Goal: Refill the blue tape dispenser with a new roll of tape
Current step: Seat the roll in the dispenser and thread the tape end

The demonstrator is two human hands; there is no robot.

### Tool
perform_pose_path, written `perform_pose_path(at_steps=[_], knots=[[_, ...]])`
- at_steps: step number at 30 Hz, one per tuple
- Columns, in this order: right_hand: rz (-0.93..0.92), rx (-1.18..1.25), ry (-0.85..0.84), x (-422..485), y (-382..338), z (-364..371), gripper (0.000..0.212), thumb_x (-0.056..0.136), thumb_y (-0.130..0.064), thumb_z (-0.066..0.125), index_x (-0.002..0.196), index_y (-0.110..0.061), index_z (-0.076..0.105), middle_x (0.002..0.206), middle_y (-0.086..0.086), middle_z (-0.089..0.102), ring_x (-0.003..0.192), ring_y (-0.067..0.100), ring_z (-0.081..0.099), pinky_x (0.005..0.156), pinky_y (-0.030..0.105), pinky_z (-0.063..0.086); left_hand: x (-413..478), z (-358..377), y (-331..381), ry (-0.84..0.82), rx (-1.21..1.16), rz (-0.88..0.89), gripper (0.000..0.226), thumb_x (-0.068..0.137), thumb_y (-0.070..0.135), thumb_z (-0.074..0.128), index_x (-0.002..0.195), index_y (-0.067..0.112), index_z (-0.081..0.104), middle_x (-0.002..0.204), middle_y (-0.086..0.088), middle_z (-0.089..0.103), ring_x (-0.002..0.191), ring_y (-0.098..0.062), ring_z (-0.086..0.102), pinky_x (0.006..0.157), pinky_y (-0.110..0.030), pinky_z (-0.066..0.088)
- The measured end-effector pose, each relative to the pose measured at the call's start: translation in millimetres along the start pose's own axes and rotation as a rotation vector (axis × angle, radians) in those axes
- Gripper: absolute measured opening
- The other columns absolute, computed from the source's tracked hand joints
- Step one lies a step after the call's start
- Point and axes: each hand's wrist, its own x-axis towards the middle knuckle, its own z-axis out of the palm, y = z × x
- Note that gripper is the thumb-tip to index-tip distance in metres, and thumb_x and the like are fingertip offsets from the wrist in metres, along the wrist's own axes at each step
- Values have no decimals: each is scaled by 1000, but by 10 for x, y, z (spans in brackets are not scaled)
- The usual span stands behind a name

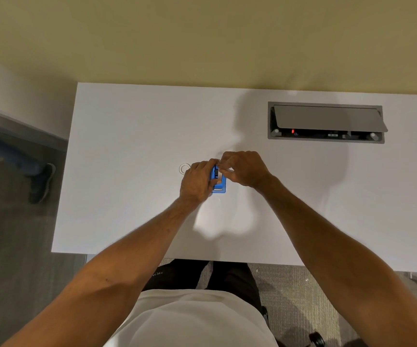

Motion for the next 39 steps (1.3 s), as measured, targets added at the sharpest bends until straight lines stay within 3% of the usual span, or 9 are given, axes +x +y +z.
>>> perform_pose_path(at_steps=[3, 8, 13, 17, 34, 39], knots=[[5, 7, -21, 12, 3, -16, 37, 100, -50, 50, 103, -21, 73, 98, -6, 72, 73, 15, 66, 66, 21, 50, 3, 1, 0, -6, -7, -5, 58, 99, 49, 63, 144, 13, 55, 134, -6, 70, 125, -29, 64, 110, -37, 50], [-3, -12, 1, 25, -12, -14, 37, 102, -48, 48, 99, -21, 72, 91, -5, 70, 69, 15, 64, 61, 20, 43, -4, -1, 8, -21, -19, -25, 58, 100, 43, 65, 148, 14, 52, 139, -7, 67, 131, -31, 61, 113, -42, 49], [13, -4, 3, 44, -29, -27, 36, 101, -46, 49, 94, -21, 73, 89, -5, 70, 69, 16, 65, 67, 28, 57, 4, 11, -11, -27, -2, -29, 58, 100, 45, 64, 148, 16, 51, 138, -5, 67, 130, -29, 61, 114, -41, 49], [26, 57, -1, 6, -24, -27, 33, 97, -46, 53, 98, -22, 76, 97, -8, 71, 75, 16, 67, 70, 30, 59, 6, 17, -21, -13, -6, -17, 58, 100, 50, 62, 146, 16, 52, 135, -6, 68, 127, -29, 63, 112, -40, 50], [94, 30, 10, -16, -92, -8, 38, 100, -50, 48, 97, -23, 75, 99, -9, 72, 72, 14, 65, 66, 26, 55, 22, 43, -41, -9, 15, -11, 63, 100, 53, 61, 150, 16, 50, 139, -5, 66, 130, -27, 61, 115, -36, 47], [156, 98, 140, -128, -182, 24, 33, 101, -46, 52, 104, -22, 75, 99, -8, 73, 70, 15, 67, 61, 23, 50, 28, 44, -48, -6, 20, -15, 63, 100, 50, 62, 152, 17, 48, 140, -5, 66, 131, -27, 61, 117, -37, 49]])
